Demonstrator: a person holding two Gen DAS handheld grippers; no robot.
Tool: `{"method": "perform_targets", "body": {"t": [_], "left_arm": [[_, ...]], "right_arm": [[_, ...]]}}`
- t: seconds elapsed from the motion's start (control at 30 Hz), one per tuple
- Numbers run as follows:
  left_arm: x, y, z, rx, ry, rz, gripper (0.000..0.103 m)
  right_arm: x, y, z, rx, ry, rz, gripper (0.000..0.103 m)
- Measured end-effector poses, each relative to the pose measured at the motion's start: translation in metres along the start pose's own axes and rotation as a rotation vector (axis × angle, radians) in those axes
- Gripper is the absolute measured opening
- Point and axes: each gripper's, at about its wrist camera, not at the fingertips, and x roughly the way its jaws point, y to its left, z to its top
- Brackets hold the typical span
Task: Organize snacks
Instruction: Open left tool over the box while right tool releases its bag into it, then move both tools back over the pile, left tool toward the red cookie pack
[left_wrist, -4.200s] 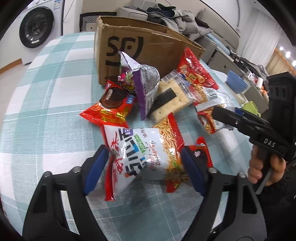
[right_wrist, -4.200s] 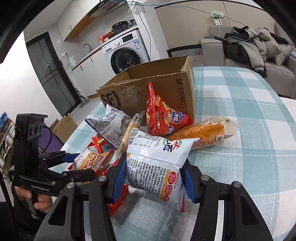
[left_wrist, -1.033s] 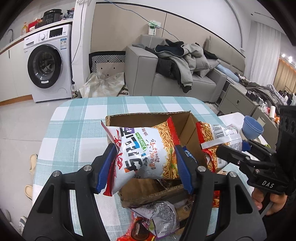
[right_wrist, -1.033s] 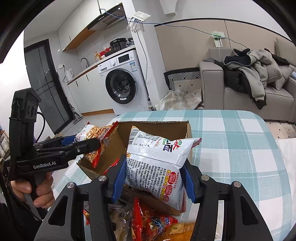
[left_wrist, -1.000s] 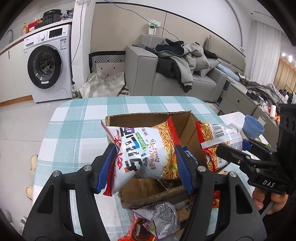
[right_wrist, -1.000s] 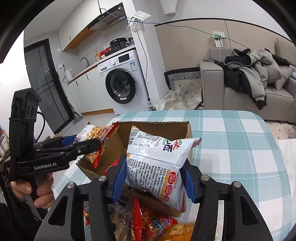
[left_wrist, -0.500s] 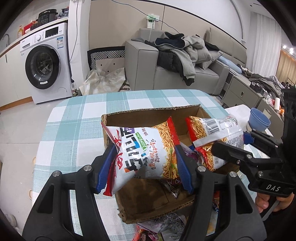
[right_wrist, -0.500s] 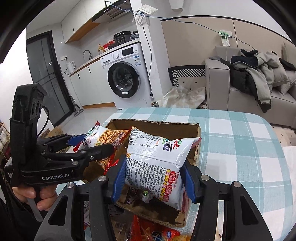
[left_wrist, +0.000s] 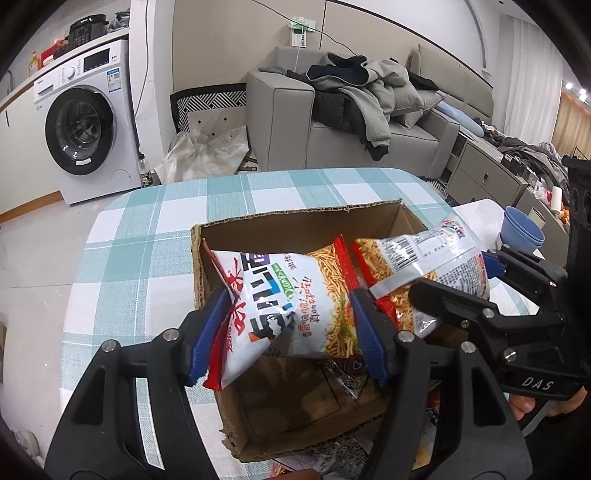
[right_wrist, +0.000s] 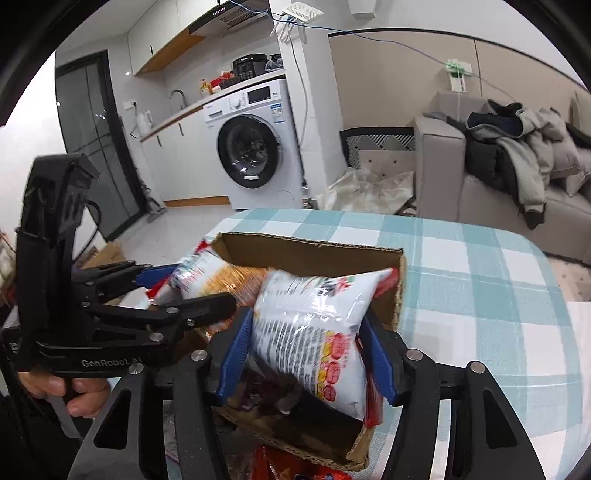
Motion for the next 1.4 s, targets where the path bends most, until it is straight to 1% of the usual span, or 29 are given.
{"method": "perform_targets", "body": {"t": [0.07,0.1,0.13,0.17,0.23,0.27,0.3,0.37,0.43,0.5,0.63,0.8,0.97,1.07,1.17,1.4], "left_arm": [[-0.003,0.0,0.0,-0.005,0.006,-0.027,0.074],[-0.004,0.001,-0.001,-0.013,0.007,-0.046,0.077],[-0.006,0.002,-0.001,-0.025,0.008,-0.064,0.081],[-0.008,0.002,-0.002,-0.037,0.013,-0.077,0.082],[-0.013,0.002,-0.004,-0.041,0.014,-0.076,0.084],[-0.019,0.001,-0.006,-0.038,0.004,-0.073,0.087],[-0.023,0.001,-0.008,-0.039,-0.003,-0.076,0.088],[-0.033,0.001,-0.013,-0.047,-0.015,-0.067,0.101],[-0.046,0.001,-0.021,-0.05,-0.029,-0.037,0.102],[-0.057,0.001,-0.029,-0.048,-0.034,-0.027,0.102],[-0.079,0.002,-0.049,-0.052,-0.042,0.018,0.102],[-0.104,0.004,-0.077,-0.075,-0.054,0.038,0.102],[-0.12,-0.001,-0.098,-0.08,-0.059,0.031,0.102],[-0.129,-0.009,-0.111,-0.065,-0.058,0.039,0.102],[-0.134,-0.019,-0.123,-0.052,-0.055,0.027,0.102],[-0.136,-0.035,-0.143,-0.021,-0.032,0.023,0.102]], "right_arm": [[-0.006,-0.003,-0.001,0.018,-0.017,0.015,0.081],[-0.008,-0.003,-0.001,0.02,-0.021,0.014,0.084],[-0.012,-0.004,-0.002,0.02,-0.023,0.011,0.089],[-0.015,-0.005,-0.002,0.022,-0.024,0.005,0.095],[-0.024,-0.009,-0.006,0.034,-0.032,-0.014,0.101],[-0.029,-0.01,-0.008,0.04,-0.035,-0.019,0.102],[-0.033,-0.011,-0.01,0.043,-0.032,-0.024,0.102],[-0.042,-0.013,-0.016,0.05,-0.026,-0.044,0.103],[-0.051,-0.013,-0.023,0.055,-0.031,-0.053,0.103],[-0.062,-0.013,-0.03,0.06,-0.039,-0.053,0.103],[-0.082,-0.014,-0.046,0.08,-0.045,-0.057,0.103],[-0.103,-0.016,-0.065,0.113,-0.055,-0.07,0.103],[-0.12,-0.017,-0.079,0.123,-0.074,-0.088,0.103],[-0.128,-0.016,-0.088,0.14,-0.076,-0.085,0.103],[-0.133,-0.014,-0.1,0.155,-0.083,-0.085,0.103],[-0.134,-0.01,-0.114,0.161,-0.057,-0.083,0.103]]}}
